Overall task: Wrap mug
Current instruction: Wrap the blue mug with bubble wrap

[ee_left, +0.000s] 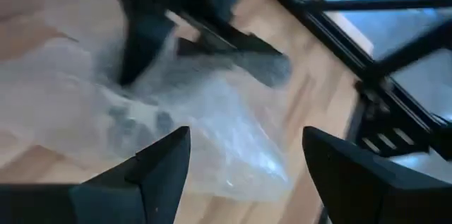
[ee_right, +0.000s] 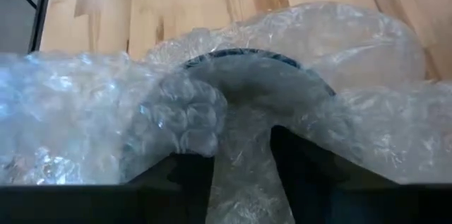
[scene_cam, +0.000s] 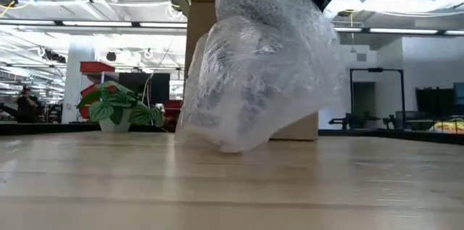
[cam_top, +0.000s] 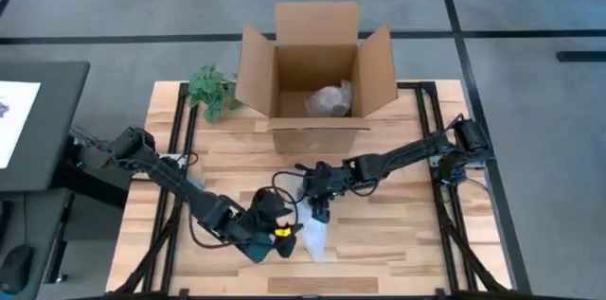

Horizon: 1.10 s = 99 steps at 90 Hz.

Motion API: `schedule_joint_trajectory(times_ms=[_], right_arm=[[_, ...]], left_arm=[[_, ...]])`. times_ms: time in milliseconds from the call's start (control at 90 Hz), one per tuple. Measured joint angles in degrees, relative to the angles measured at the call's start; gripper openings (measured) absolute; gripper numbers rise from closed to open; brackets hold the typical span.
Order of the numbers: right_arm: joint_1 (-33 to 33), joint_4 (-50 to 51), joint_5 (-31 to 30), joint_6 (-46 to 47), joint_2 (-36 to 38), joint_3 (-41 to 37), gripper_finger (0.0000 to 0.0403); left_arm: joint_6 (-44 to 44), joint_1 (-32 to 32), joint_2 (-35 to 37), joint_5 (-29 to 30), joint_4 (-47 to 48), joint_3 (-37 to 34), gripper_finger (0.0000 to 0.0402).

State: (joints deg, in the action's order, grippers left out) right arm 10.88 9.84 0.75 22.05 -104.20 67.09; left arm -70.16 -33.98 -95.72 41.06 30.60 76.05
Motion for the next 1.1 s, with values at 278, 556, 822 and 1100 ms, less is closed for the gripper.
schedule_joint_trajectory(times_ms=[278,556,822,1100], right_arm=[[0.8,-0.7,0.1,1.8,-0.1,-0.1,0.0141],[2.9,-1.1,0.7,1.4,-0.2,1.1,0.0141],[5.8,2.1,0.8,-0.1,-0.2,6.2,0.0141],[8.8,3.3,-0.7,0.0,-0.2,10.2,0.0131]], left_arm=[[-5.9,2.1,0.0,1.3,-0.9,-6.4,0.0251],[-9.9,2.2,0.0,4.3,-5.2,-11.2,0.0251],[-10.0,1.8,-1.0,4.4,-8.1,-13.4,0.0251],[-11.2,0.7,-1.9,2.8,-7.8,-13.4,0.0251]])
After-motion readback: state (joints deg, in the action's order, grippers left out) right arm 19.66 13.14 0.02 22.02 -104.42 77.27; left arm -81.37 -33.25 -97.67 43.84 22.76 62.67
